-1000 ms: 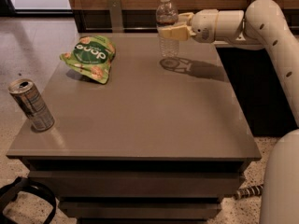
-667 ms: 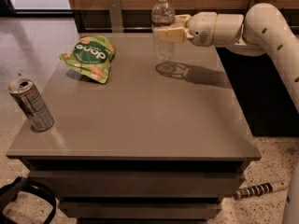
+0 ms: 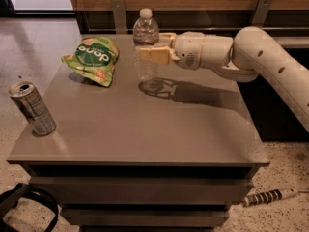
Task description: Move water bottle near redbull can
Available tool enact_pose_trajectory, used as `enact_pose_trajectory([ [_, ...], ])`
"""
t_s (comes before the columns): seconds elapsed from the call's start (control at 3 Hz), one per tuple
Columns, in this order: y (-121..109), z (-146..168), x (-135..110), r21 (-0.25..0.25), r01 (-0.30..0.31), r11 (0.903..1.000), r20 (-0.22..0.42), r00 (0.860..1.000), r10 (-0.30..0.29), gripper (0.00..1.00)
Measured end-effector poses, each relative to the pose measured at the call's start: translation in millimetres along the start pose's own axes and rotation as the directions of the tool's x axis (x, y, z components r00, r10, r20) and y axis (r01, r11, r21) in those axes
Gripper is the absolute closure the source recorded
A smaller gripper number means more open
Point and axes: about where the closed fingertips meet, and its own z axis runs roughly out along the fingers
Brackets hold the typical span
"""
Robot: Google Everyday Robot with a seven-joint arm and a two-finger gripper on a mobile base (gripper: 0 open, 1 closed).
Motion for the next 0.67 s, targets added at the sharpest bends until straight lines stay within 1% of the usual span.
enact_pose_trajectory([
  [0.33, 36, 17, 6, -0.025, -0.001, 0.9997, -0.012, 1.0, 0.001, 1.0],
  [0.67, 69, 29, 3, -0.069, 0.017, 0.9975, -0.034, 0.999, -0.019, 1.0],
])
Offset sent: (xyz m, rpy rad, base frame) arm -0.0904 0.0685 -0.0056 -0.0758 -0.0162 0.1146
